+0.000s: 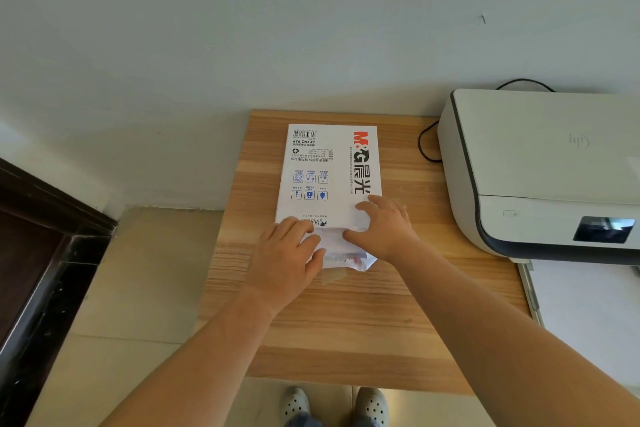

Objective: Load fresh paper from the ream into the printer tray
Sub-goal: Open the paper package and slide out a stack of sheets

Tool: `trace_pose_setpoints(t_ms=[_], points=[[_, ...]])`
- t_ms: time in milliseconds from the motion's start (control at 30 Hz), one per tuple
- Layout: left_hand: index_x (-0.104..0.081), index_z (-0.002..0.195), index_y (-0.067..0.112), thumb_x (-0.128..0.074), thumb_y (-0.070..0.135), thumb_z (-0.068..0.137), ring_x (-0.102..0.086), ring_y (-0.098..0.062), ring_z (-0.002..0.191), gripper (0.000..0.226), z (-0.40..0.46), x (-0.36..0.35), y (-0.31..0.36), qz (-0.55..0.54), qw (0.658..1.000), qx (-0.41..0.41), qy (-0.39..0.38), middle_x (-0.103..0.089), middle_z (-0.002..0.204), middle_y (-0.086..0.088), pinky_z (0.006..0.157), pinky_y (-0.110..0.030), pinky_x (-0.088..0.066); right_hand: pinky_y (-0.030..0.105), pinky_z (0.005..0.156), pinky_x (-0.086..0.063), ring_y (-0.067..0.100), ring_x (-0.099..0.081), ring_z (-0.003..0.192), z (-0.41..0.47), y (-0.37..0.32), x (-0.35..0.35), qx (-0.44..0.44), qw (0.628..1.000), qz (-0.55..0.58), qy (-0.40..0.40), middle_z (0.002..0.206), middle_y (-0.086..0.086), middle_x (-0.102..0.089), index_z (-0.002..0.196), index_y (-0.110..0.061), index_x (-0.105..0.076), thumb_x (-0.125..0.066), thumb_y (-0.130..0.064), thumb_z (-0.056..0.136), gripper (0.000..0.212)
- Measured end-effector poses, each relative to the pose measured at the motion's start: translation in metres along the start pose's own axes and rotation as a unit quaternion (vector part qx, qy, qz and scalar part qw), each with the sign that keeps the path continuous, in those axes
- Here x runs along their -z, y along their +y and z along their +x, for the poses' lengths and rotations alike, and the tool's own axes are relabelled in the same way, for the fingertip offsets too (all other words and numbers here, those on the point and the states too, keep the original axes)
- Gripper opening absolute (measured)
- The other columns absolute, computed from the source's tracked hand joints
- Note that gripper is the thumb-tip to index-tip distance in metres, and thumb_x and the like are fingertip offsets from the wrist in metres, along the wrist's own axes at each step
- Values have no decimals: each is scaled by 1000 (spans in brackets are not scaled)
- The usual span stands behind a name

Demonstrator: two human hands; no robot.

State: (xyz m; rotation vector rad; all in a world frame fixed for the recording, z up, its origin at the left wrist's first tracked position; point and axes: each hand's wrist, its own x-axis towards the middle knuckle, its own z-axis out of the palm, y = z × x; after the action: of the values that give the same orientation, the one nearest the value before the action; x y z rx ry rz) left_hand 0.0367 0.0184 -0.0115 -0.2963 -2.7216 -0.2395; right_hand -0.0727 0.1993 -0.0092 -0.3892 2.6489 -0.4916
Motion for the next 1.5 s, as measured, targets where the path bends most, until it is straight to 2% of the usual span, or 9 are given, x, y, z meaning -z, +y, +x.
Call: trace_pose_setpoints(t_ms=[200,300,400,667,867,1000,1200,1367,1500], points=[[-66,76,17,-53,31,87,-53,-17,65,22,-8,-5,-1,1,998,11,-54,-59,73,3,55,-30,-44,46,120,-6,21,-16,145,-2,-1,1,-7,1000,11,1,156,0,-27,141,-28,-42,-60,-58,81,70],[-68,80,18,-46,33,88,-56,-15,65,27,-12,-7,-1,0,994,47,-99,-61,74,5,53,-27,-45,47,120,-6,20,-15,145,-1,-1,0,-8,1000,7,5,156,0,-27,140,-29,-43,-57,-63,80,71],[-70,84,18,-54,30,85,-58,-15,66,20,-11,-9,-4,3,989,75,-126,-64,77,5,54,-27,-47,49,120,-6,20,-14,145,0,-3,-1,-6,1000,8,3,156,1,-27,141,-29,-43,-55,-68,79,74],[-71,93,17,-65,30,82,-64,-18,79,18,-4,-12,-7,17,982,95,-165,-69,86,3,66,-34,-52,52,119,2,19,-17,146,10,-10,-4,-21,999,-22,24,155,3,-29,140,-27,-43,-47,-75,79,78],[-68,106,17,-56,33,90,-60,-20,101,26,0,-22,-8,9,972,113,-204,-66,105,3,86,-37,-47,54,118,4,19,-20,145,16,-10,1,-34,999,-17,20,155,2,-28,142,-26,-41,-50,-75,77,82],[-66,110,18,-52,34,93,-54,-18,111,28,3,-29,-8,-1,970,122,-211,-62,113,3,93,-35,-41,55,118,5,21,-18,146,19,-9,1,-34,999,-16,16,156,2,-26,143,-26,-40,-51,-75,76,83],[-69,102,16,-61,28,87,-57,-21,100,20,7,-34,-11,28,969,98,-225,-63,103,0,82,-36,-45,54,117,6,19,-17,146,21,-9,0,-32,999,-5,18,155,2,-27,142,-25,-40,-53,-73,77,82],[-69,73,18,-83,19,65,-60,-19,69,16,11,-34,-14,70,966,71,-238,-61,75,3,59,-32,-47,53,118,5,20,-18,146,21,-9,0,-33,999,-1,19,156,2,-27,143,-26,-40,-53,-72,77,81],[-69,69,19,-83,19,65,-59,-19,66,15,12,-35,-15,79,967,58,-236,-61,71,4,58,-32,-44,53,118,5,19,-16,146,22,-9,2,-27,999,3,19,156,2,-26,143,-25,-40,-55,-70,78,80]])
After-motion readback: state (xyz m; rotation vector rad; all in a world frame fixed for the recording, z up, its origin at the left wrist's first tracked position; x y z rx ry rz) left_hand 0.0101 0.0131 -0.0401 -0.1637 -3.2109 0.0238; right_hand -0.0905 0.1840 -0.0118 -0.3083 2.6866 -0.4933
